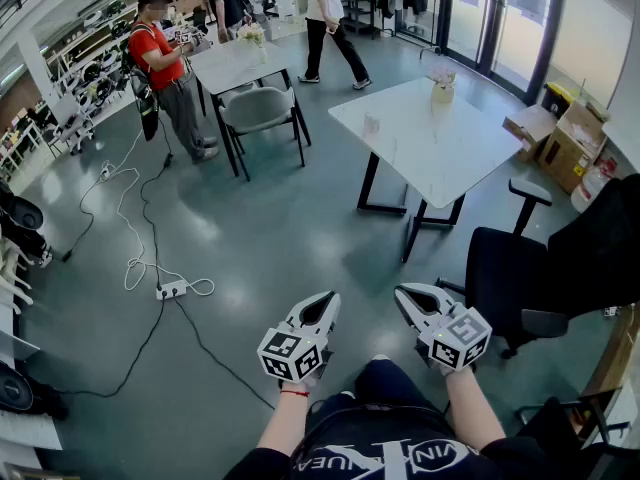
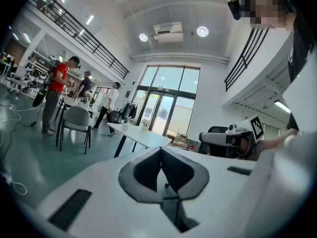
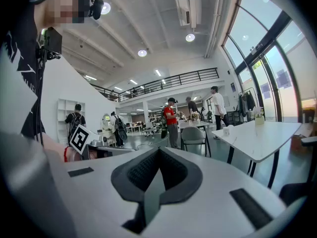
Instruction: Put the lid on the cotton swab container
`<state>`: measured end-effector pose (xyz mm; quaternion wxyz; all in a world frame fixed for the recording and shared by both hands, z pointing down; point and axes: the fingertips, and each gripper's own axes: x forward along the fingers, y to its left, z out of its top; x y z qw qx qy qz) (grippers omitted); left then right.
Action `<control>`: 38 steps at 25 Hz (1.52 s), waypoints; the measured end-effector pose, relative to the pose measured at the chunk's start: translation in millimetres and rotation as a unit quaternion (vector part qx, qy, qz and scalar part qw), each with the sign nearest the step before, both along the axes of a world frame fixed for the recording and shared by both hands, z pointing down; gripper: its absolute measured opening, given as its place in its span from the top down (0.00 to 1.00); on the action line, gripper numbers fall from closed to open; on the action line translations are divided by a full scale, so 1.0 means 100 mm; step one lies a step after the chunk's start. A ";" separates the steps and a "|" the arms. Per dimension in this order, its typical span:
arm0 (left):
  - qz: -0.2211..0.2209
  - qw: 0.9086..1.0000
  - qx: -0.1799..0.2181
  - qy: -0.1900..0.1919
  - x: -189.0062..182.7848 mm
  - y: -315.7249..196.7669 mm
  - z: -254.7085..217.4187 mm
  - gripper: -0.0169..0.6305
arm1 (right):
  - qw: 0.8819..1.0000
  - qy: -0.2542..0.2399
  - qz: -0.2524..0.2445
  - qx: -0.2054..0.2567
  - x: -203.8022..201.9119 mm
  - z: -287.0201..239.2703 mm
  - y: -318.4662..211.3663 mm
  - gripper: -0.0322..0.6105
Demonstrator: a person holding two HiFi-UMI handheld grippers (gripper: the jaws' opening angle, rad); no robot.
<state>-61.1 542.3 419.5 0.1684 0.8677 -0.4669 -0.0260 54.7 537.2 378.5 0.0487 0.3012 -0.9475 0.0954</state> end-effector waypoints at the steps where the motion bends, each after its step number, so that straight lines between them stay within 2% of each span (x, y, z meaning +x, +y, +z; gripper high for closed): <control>1: 0.000 1.000 -0.001 0.000 0.00 -0.01 0.00 0.96 | 1.000 0.000 0.001 -0.004 0.00 0.02 -0.02 0.95; 10: -0.007 1.000 -0.020 -0.007 -0.05 -0.36 0.09 0.96 | 1.000 -0.004 -0.006 -0.030 -0.11 0.21 -0.40 0.95; 23: -0.017 1.000 -0.021 -0.007 0.11 -1.69 0.05 0.96 | 0.999 -0.001 -0.025 -0.043 -0.05 0.28 -1.66 0.95; 30: -0.023 0.999 -0.021 -0.012 0.28 -2.39 0.02 0.96 | 0.998 0.000 -0.032 -0.048 0.11 0.27 -2.35 0.95; 38: -0.038 0.999 -0.025 -0.018 0.39 -2.86 0.00 0.96 | 0.997 -0.008 -0.053 -0.057 0.21 0.28 -2.87 0.95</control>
